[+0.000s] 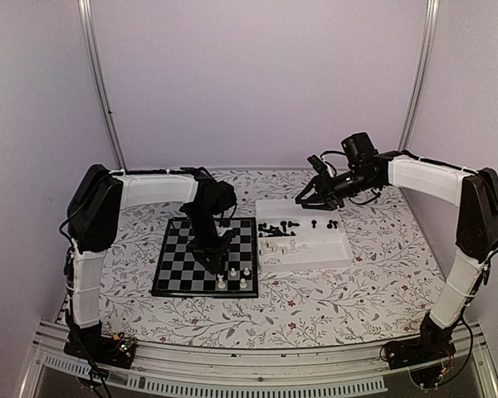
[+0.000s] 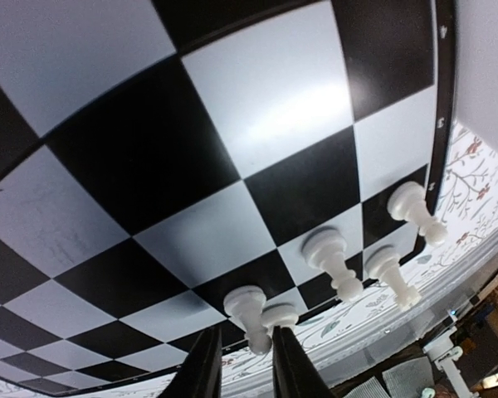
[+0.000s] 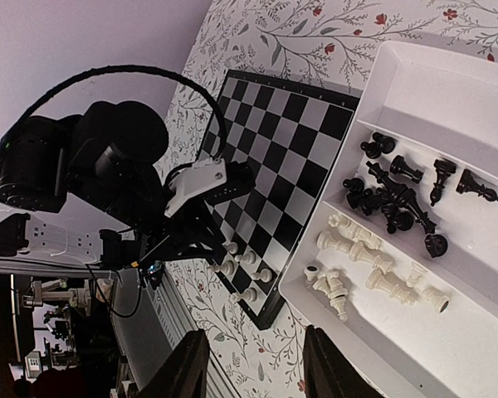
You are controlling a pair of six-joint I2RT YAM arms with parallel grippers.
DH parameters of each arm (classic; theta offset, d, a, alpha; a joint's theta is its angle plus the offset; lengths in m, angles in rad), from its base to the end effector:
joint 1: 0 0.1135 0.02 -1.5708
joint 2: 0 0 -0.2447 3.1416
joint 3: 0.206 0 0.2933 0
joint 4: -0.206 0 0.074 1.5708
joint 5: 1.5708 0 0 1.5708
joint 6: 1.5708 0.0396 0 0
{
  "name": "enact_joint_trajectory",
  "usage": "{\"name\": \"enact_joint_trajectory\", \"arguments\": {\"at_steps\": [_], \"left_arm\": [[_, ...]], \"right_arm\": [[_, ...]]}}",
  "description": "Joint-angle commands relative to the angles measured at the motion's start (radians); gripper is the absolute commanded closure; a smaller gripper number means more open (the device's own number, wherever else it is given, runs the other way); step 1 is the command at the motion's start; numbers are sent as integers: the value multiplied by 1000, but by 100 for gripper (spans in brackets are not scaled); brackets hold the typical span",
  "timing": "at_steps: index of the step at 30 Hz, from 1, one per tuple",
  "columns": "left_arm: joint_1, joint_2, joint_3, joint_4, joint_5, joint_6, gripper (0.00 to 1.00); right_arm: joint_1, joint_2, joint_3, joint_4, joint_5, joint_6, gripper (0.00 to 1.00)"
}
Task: Set up the chess pieces on the board
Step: Move the chess piece to the chessboard, then pick up the chess piece from the storage box.
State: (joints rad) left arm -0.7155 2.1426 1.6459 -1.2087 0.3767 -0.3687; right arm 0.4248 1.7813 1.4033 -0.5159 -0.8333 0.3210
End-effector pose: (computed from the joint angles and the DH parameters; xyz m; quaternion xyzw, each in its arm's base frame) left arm 0.3063 -0.2856 0.1254 -0.1567 -0.9676 0.1260 0.1530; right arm 0.3734 0.2011 0.2242 -0.1789 0.8544 0.4661 0.1437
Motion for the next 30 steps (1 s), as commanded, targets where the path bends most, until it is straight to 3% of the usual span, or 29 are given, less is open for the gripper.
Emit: {"name": "enact_joint_trajectory", "arguments": {"at_steps": [1,9,18,24,30], "left_arm": [[-9,-32,43,-12,-46,2,73],[-5,-229,47,59,-154,45,62],[-4,-425,-42,451,-310,76,62],[-6,-453,-61,569,-288,85,62],[-6,-470,-89,578,-271,133,61]], "right_arm": [[-4,-5,23,-2,-2,-15,59],[-5,-30,-22,-56,130,-66,58],[69,79,5,-212,385,-207,65],[151,177,55,-277,523,-241,70],[164,234,80,-291,609,-242,72]]}}
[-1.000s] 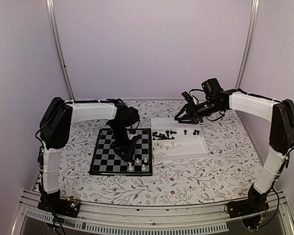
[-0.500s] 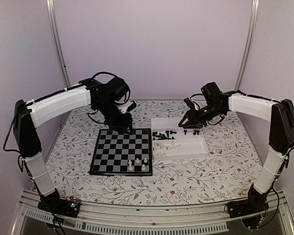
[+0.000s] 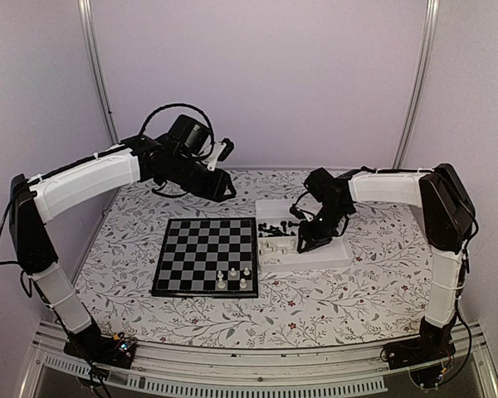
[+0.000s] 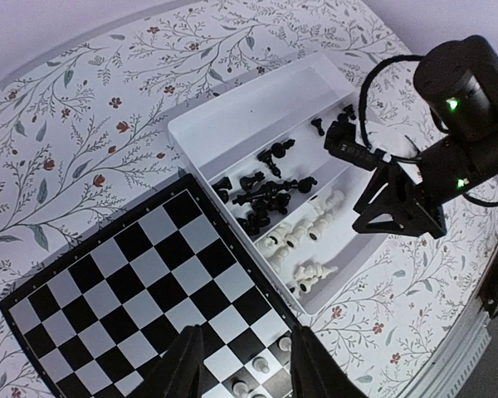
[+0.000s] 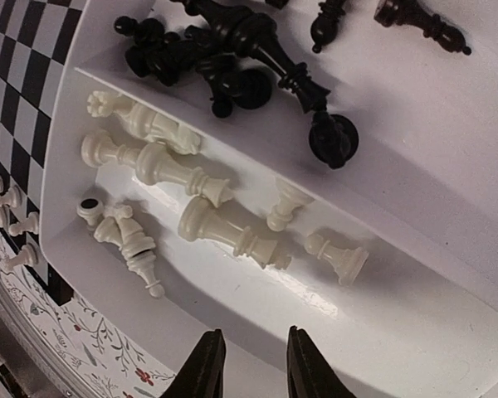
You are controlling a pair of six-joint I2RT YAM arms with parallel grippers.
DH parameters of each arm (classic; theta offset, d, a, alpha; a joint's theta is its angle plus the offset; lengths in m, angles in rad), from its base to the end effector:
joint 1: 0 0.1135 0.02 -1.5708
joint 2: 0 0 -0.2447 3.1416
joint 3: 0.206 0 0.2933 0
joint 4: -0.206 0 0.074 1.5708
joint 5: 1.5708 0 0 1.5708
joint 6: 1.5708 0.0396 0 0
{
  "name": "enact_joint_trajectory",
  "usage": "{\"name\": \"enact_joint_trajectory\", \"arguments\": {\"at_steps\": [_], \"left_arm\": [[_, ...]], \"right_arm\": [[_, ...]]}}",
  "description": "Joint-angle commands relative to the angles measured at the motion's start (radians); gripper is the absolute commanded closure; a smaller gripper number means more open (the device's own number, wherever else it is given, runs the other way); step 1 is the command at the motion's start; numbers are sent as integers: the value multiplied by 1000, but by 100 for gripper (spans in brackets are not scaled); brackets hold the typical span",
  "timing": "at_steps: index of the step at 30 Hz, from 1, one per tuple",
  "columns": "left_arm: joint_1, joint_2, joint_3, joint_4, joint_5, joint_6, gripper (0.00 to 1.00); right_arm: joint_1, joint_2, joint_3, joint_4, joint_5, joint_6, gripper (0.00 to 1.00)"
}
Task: Set up the chess pieces on the board
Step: Pick up the chess piece from the storage box.
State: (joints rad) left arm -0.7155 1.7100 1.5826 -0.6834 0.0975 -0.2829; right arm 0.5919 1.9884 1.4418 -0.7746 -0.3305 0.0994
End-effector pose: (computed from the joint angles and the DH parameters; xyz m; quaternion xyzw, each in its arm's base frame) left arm 0.3179 -0.2814 0.2967 0.2167 0.9021 -0.2171 0.3036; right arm 0.3441 0.2468 0.1312 -0.2584 0.9442 0.1952 0.0602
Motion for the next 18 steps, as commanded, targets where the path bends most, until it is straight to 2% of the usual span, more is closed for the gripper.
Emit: {"name": "enact_joint_trajectory", "arguments": {"at_steps": [1,18], "left_arm": [[-6,-40,-28,53,9,54,61],[-5,-47,-18,41,47,48,60]], "right_arm": [[-2,32,45,-35,117,-20,73],[-4,112,124,-3,141,47,78]]}}
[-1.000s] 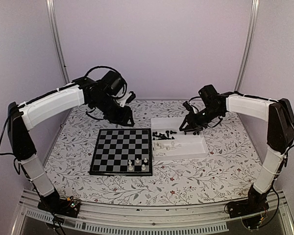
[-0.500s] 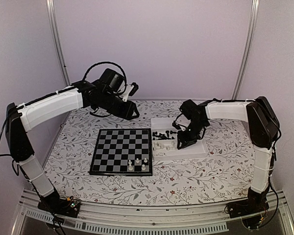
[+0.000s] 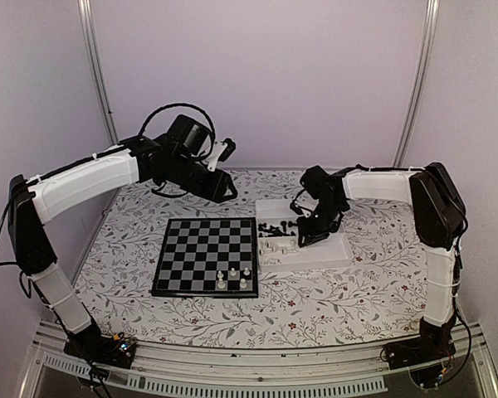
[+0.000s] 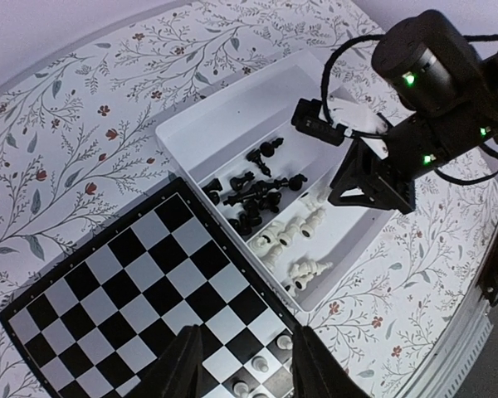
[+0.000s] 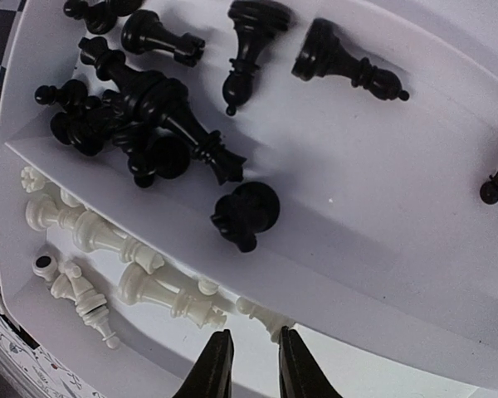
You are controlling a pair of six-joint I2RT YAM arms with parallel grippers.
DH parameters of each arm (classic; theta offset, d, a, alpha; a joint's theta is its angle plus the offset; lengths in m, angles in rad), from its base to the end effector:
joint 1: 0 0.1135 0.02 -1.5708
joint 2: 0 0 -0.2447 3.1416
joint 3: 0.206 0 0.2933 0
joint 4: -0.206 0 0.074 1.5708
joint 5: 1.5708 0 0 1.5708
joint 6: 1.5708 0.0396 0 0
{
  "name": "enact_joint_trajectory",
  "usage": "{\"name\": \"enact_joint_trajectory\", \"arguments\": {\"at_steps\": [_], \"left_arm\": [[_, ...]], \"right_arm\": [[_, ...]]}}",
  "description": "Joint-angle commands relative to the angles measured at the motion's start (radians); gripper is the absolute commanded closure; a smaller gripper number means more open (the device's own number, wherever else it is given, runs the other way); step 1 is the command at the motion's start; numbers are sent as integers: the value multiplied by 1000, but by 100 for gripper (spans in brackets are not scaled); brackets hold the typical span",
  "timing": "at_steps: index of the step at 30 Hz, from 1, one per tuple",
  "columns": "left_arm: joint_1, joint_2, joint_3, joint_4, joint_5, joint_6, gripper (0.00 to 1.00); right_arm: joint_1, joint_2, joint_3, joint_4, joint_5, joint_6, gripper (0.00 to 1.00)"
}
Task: Set up the chess pieces on the board
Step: Pick up the chess piece from the storage box.
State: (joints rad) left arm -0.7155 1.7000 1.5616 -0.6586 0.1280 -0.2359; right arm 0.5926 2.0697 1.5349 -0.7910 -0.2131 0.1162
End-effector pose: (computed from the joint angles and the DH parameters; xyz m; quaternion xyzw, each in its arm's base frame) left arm 0.3162 -0.2815 0.2950 0.2429 0.8920 -0.2251 0.3076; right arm 0.3620 0.2538 0.1243 -0.2455 0.9559 0.1412 0.0773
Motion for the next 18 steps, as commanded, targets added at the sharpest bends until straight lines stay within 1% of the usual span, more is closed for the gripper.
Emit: {"name": "enact_joint_trajectory", "arguments": {"at_steps": [1,6,18], "left_arm": [[-6,-38,1,15,15,1,60],[-6,-39,2,14,15,-4,60],[-6,-31,2,19,29,-17,60]], "right_arm": [[-6,32,34,15,27,34,79],[-7,42,35,10,39,43,79],[-23,70,46,22,11,40,80]]}}
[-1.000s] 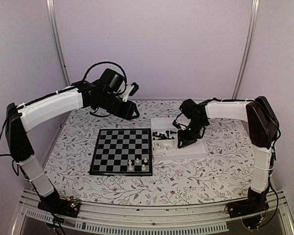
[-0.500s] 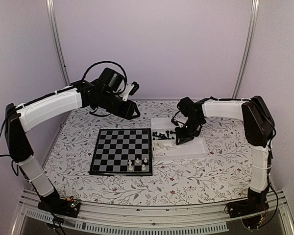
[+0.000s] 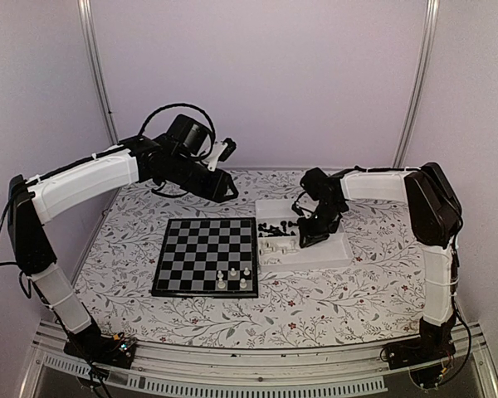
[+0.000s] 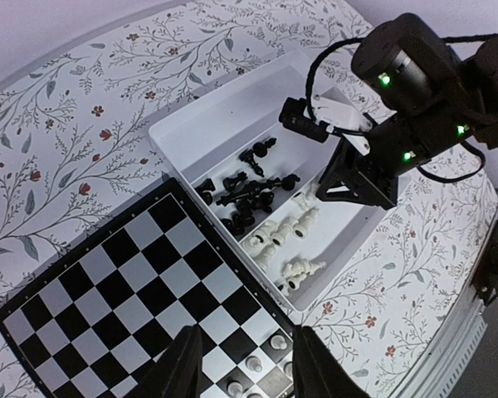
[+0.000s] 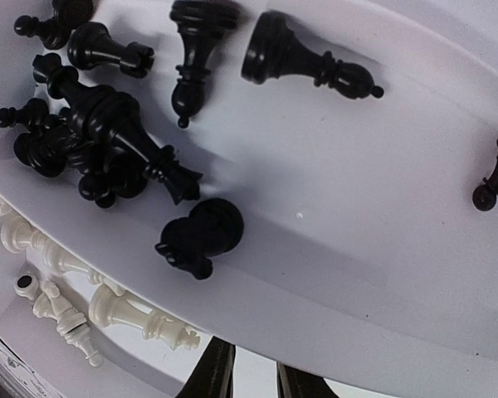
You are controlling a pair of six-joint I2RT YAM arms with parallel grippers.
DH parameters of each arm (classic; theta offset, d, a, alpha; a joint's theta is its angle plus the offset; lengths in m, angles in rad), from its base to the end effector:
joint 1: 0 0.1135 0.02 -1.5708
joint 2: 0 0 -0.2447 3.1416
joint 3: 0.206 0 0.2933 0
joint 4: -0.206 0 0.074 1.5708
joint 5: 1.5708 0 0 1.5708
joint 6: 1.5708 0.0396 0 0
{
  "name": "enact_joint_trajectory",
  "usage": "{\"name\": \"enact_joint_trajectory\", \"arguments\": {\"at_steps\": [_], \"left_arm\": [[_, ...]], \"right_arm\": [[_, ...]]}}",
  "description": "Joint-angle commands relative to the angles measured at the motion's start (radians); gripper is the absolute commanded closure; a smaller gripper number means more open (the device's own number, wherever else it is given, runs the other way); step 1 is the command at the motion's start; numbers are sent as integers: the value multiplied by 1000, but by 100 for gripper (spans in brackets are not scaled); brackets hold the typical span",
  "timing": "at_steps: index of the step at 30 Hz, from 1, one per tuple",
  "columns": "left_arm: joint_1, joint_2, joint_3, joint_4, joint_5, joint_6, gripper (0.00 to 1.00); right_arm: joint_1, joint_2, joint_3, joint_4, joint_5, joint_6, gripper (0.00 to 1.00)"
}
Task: Set up the chess pieces on the board
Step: Pick up the chess piece from the storage box.
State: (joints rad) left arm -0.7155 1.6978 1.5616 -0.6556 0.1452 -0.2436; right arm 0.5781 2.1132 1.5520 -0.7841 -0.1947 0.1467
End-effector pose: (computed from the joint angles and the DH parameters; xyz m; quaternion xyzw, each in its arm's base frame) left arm 0.3156 -0.2819 0.2961 0.2425 0.8907 -0.2343 0.3050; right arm 0.3698 0.2504 0.1111 -0.2223 0.9637 0.1300 0.0705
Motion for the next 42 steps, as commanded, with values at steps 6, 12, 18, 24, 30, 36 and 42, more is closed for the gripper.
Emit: {"name": "enact_joint_trajectory", "arguments": {"at_steps": [6,12,18,24,30,36,42], "left_arm": [[-6,-24,3,16,13,-11,60],[-7,-13,14,16,26,-12,60],[-7,13,33,17,47,-11,59],[-10,27,41,25,60,-11,59],[-17,52,32,67,91,-29,59],[-35,79,35,100,113,-46,59],[-47,72,17,102,114,-48,59]], "right_arm": [[-9,28,17,30,-19,2,76],[-10,28,16,54,-42,-4,75],[-20,26,0,83,-71,-3,78],[-27,16,-47,113,-95,5,86],[-29,-33,-107,135,-136,16,91],[-29,-97,-149,132,-173,22,92],[-29,-154,-156,121,-187,24,93]]}}
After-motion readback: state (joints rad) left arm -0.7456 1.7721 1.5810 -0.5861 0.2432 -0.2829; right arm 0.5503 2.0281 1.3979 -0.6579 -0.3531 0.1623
